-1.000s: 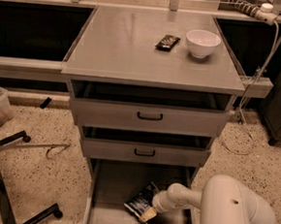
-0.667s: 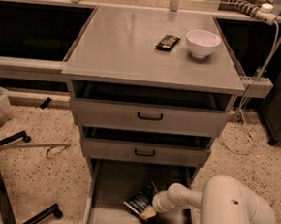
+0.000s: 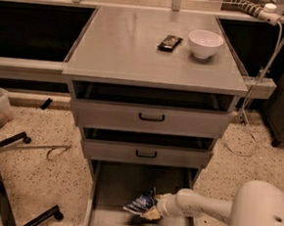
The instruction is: Pick blue chip bag from bottom drawer and place on counter
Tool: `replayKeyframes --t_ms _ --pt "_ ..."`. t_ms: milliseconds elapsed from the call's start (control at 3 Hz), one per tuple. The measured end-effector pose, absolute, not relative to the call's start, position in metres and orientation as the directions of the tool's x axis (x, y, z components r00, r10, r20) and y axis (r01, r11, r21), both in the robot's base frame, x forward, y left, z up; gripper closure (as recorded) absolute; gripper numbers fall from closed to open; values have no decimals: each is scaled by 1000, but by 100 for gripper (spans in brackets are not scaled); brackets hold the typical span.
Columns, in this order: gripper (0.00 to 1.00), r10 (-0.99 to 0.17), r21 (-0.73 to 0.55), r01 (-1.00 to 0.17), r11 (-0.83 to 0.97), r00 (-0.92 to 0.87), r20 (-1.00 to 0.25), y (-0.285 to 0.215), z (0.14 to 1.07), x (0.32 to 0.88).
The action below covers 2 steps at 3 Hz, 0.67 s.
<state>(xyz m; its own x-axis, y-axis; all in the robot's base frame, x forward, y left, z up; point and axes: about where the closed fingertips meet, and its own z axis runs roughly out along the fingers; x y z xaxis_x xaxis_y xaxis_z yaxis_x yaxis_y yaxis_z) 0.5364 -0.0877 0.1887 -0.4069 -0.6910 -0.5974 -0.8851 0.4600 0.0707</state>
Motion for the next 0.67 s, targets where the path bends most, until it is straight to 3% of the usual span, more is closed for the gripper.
replayKeyframes --t_ms 333,667 --pt "100 -632 21 -855 519 -400 -664 -105 271 523" --pt "100 -620 -45 -848 528 -349 -702 -107 365 488"
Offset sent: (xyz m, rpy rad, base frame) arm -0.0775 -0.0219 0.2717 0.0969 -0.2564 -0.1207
